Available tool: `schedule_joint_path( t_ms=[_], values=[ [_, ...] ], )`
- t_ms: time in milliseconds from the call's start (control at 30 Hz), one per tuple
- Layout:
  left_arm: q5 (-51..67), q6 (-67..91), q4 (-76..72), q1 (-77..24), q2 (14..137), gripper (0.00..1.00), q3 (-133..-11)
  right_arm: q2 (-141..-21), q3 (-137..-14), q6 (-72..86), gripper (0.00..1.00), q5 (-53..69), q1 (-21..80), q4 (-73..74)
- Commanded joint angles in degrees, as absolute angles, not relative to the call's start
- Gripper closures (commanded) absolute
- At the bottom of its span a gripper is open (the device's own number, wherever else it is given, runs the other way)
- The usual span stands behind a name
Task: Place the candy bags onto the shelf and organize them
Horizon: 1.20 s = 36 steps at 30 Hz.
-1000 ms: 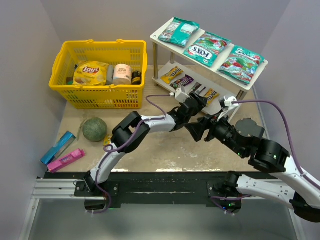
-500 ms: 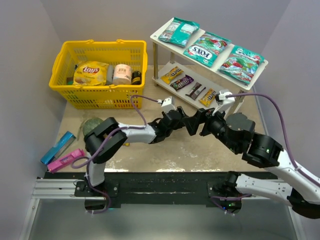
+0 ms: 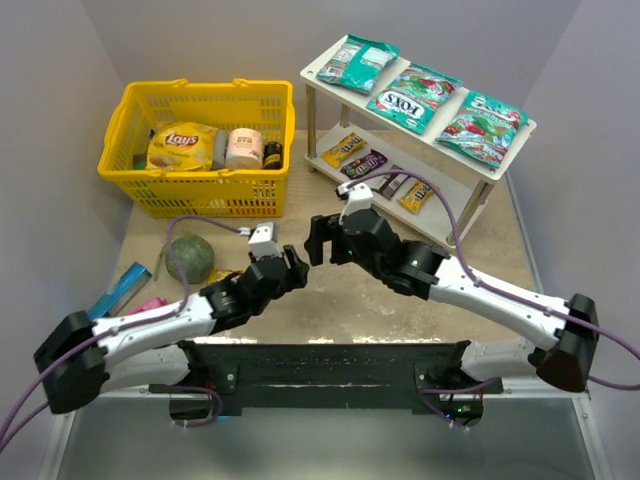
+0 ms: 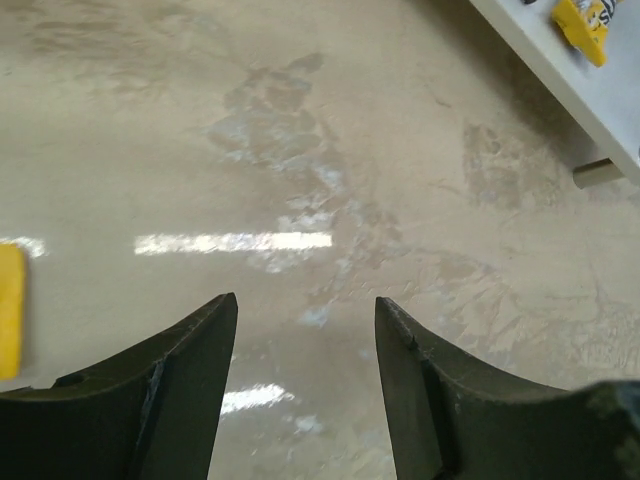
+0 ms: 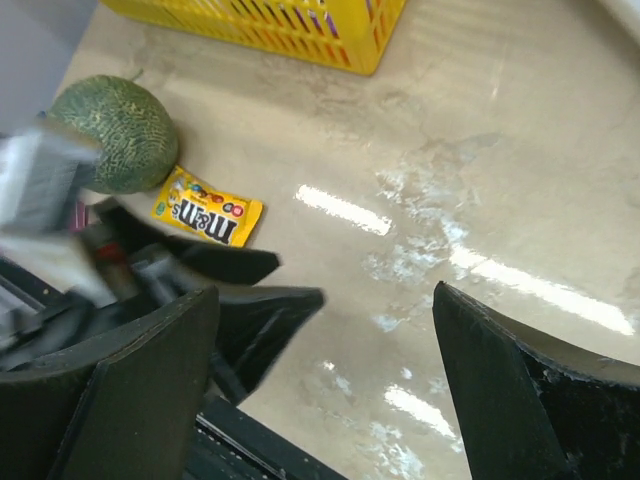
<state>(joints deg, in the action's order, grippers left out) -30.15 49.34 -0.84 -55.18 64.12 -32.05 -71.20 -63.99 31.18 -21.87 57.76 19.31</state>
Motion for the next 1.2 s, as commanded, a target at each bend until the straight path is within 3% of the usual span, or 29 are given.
schedule_joint_path(
  t_ms=[0, 133, 233, 467, 700, 1000, 1167],
  values=[
    [-35.6, 54.1, 17.4, -55.1, 50.8, 0.37, -27.1, -76.5, -62.2, 36.5, 0.09, -17.2, 54.4, 9.4],
    [-37.6, 57.6, 28.8, -55.1, 37.2, 0.38, -27.4, -84.7, -60.5, 39.7, 0.1, -12.1, 52.6, 1.7],
    [-37.2, 55.1, 31.2, -55.1, 33.5, 0.37, -30.8, -92.8, -61.4, 41.4, 0.12, -5.6, 52.6, -2.4],
    [-43.3, 52.8, 38.2, -55.1, 32.1, 0.37, -37.6, -103.7, -62.0, 47.6, 0.16, 1.2, 53.8, -10.7],
    [-44.9, 54.0, 40.7, -55.1, 28.8, 0.36, -36.6, -113.3, -66.6, 53.2, 0.24, 7.3, 54.8, -16.3],
    [-45.4, 55.9, 42.9, -55.2, 27.0, 0.36, -35.9, -120.0, -72.7, 52.7, 0.47, 12.5, 56.2, -14.3],
    [-45.5, 55.9, 42.5, -55.1, 27.5, 0.35, -36.0, -121.4, -74.1, 52.5, 0.71, 13.9, 56.3, -13.7]
  ],
)
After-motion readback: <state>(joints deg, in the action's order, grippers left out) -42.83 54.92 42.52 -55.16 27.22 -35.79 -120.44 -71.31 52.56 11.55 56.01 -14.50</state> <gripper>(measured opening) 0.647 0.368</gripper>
